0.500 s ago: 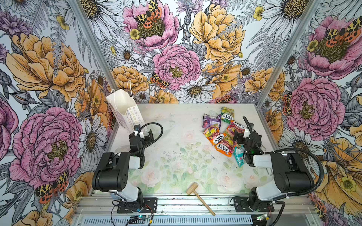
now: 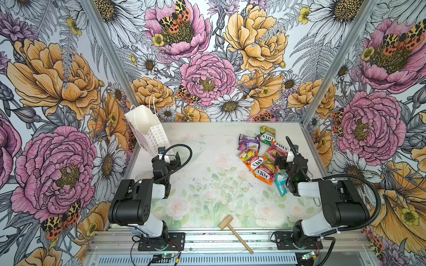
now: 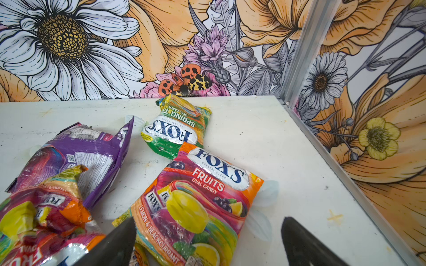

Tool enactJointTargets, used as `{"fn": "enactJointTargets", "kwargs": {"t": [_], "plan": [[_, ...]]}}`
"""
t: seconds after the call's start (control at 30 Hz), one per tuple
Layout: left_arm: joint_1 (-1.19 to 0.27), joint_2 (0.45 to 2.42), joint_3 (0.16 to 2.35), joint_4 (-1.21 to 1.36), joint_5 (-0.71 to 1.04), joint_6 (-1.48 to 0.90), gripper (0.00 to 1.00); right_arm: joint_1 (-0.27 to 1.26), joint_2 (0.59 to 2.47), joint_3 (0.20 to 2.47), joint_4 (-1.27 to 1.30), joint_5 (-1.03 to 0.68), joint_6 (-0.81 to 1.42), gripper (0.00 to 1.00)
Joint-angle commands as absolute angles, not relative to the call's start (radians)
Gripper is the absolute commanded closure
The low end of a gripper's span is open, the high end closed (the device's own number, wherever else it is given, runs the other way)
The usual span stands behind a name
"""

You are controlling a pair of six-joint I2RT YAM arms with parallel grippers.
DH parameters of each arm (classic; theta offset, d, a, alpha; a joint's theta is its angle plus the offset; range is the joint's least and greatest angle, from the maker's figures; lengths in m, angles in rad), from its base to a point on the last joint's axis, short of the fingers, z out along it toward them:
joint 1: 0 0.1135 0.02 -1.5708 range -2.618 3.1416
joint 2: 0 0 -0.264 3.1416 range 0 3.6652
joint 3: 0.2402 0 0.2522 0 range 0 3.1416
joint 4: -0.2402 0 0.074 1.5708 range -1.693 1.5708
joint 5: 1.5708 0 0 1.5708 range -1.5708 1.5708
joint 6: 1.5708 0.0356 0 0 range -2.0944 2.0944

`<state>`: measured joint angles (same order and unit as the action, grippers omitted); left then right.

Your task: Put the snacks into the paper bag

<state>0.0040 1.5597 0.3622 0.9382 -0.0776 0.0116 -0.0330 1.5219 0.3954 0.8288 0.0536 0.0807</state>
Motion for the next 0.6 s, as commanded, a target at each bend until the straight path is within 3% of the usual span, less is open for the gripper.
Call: {"fn": "enactJointTargets", "kwargs": {"t": [0.0, 0.57], "plan": [[-0.002, 1.55, 0.374, 0.946, -0.063, 0.032, 0.01, -0.028, 1.536, 0.396, 0.859, 0.063, 0.077, 0.0], [0.03, 1.552, 0.379, 0.939, -0.017, 0.004, 0.01, -0.028, 1.537, 0.397, 0.858, 0.061, 0.077, 0.0]]}}
